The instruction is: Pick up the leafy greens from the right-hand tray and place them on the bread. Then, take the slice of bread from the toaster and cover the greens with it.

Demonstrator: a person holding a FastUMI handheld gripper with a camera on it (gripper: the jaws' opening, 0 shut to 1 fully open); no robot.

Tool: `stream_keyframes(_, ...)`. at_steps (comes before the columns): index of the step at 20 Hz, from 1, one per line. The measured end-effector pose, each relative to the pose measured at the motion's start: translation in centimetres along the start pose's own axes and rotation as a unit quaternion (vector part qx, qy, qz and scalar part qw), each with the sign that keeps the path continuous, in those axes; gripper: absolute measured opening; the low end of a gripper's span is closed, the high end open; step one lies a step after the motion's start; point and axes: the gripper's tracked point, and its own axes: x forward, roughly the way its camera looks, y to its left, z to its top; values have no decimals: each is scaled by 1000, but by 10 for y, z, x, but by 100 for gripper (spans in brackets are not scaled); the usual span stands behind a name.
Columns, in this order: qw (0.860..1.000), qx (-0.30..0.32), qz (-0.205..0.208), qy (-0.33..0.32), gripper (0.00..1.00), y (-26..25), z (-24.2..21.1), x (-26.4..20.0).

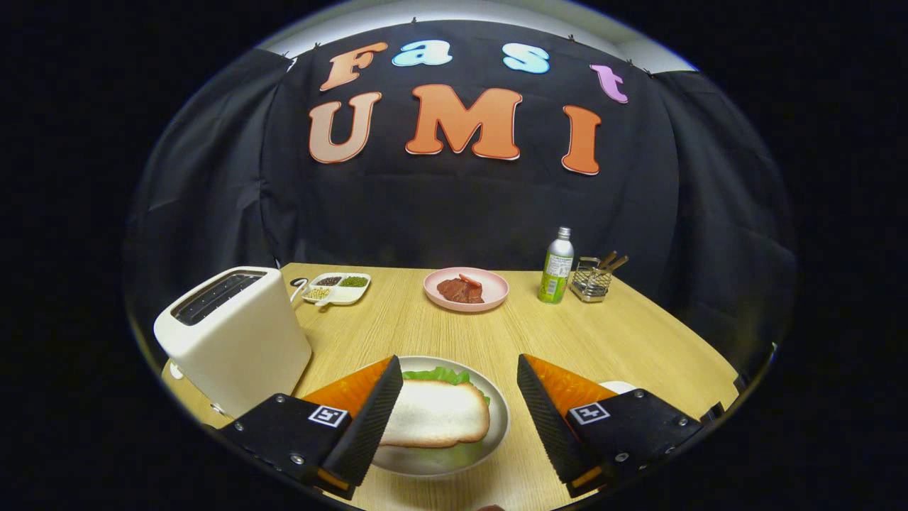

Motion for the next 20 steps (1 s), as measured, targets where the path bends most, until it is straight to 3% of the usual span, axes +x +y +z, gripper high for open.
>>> stream_keyframes(8,998,-13,-16,-57,97,-27,29,-27)
stream_keyframes(20,998,2,-18,-68,98,-44,10,-47)
